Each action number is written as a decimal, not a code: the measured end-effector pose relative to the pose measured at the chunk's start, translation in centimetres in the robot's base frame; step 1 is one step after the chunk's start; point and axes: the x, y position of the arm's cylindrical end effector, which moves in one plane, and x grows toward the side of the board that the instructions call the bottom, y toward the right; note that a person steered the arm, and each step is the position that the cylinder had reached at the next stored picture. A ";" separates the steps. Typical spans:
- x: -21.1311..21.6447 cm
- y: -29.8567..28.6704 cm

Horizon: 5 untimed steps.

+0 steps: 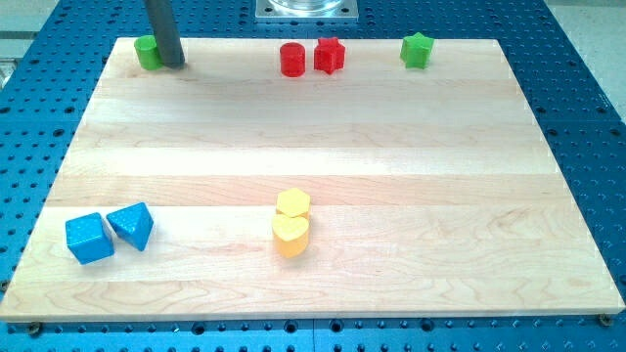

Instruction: Push the red star into the red circle

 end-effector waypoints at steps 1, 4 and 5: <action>4.2 -0.4; 1.4 7.1; -1.4 13.6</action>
